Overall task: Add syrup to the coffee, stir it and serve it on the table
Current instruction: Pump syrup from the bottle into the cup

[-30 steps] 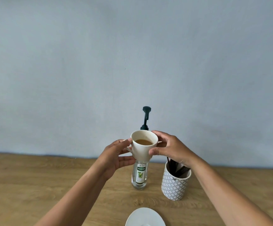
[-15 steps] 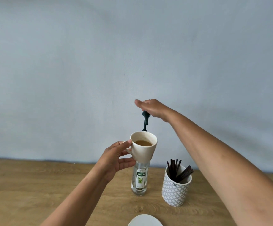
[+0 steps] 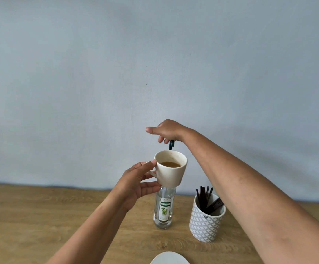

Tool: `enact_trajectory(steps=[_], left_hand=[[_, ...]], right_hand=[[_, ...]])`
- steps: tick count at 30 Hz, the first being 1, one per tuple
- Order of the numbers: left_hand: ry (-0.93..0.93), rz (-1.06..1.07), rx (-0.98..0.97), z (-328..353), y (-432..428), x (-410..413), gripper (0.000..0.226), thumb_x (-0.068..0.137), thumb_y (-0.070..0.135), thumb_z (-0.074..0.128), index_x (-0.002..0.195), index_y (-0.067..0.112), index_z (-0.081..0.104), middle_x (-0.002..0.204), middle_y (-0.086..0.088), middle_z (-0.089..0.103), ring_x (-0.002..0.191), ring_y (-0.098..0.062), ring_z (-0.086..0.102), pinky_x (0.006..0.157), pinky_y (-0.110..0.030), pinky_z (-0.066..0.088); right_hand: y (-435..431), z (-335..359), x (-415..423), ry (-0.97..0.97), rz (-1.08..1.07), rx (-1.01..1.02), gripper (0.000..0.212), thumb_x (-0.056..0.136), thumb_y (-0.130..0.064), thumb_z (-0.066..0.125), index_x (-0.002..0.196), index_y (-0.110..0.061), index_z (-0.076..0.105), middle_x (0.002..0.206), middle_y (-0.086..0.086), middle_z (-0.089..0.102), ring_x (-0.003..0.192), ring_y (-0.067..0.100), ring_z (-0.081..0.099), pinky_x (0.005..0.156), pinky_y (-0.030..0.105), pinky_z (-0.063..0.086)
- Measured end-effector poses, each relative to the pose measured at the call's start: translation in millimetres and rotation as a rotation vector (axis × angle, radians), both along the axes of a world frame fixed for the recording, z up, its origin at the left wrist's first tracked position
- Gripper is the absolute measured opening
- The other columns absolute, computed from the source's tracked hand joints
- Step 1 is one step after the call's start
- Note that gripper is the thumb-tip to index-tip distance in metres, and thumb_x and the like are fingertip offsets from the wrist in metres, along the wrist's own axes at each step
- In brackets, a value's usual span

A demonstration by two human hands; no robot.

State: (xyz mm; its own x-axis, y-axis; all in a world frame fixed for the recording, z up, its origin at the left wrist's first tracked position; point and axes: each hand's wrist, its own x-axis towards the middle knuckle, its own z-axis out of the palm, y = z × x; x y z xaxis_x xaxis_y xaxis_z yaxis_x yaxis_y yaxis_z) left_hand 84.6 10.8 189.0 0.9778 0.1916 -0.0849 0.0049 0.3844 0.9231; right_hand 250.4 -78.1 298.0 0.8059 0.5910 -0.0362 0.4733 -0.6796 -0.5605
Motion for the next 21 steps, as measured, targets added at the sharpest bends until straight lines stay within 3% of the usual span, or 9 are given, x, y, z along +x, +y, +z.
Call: enact_trajectory(steps=[4,7,11,16,21], left_hand=[[0.006,-0.011,-0.018,-0.6,-0.2,3.9,0.035,0.07,0.037,0.08,0.092,0.012,0.069,0.085,-0.013,0.076,0.082,-0.039,0.075,0.067,-0.039,0.063],[0.009,-0.017,-0.025,-1.3,-1.3,5.2,0.029,0.069,0.037,0.08,0.081,0.014,0.068,0.085,-0.014,0.075,0.081,-0.039,0.075,0.065,-0.038,0.063],[0.012,-0.022,-0.025,-1.4,-3.6,7.4,0.032,0.069,0.036,0.079,0.087,0.012,0.067,0.086,-0.014,0.075,0.081,-0.039,0.075,0.065,-0.039,0.063],[0.009,-0.019,-0.03,0.3,-3.4,5.8,0.037,0.067,0.037,0.08,0.091,0.011,0.068,0.085,-0.013,0.075,0.08,-0.038,0.075,0.064,-0.038,0.063],[0.007,-0.013,-0.027,0.6,0.5,2.9,0.036,0.07,0.037,0.079,0.094,0.012,0.067,0.08,-0.01,0.077,0.079,-0.036,0.075,0.064,-0.038,0.063]], right_hand=[[-0.1,-2.8,-1.9,-0.011,-0.002,0.012,0.066,0.088,-0.061,0.052,0.125,-0.007,0.058,0.094,0.005,0.074,0.084,0.021,0.071,0.087,0.038,0.049],[-0.4,-4.8,-3.1,-0.019,-0.008,0.01,0.056,0.091,-0.054,0.05,0.121,-0.008,0.06,0.092,0.004,0.074,0.083,0.022,0.071,0.079,0.035,0.048],[-0.4,-6.4,-2.9,-0.014,-0.007,0.001,0.05,0.091,-0.05,0.049,0.118,-0.01,0.061,0.089,0.001,0.074,0.083,0.022,0.071,0.075,0.034,0.046],[-0.5,-7.6,-1.6,-0.002,-0.014,-0.015,0.053,0.09,-0.052,0.052,0.12,-0.009,0.06,0.088,0.002,0.074,0.082,0.021,0.072,0.092,0.04,0.049],[0.7,-2.9,-2.8,0.005,-0.004,-0.069,0.068,0.087,-0.062,0.052,0.127,-0.007,0.055,0.095,0.005,0.074,0.087,0.021,0.067,0.087,0.039,0.046]])
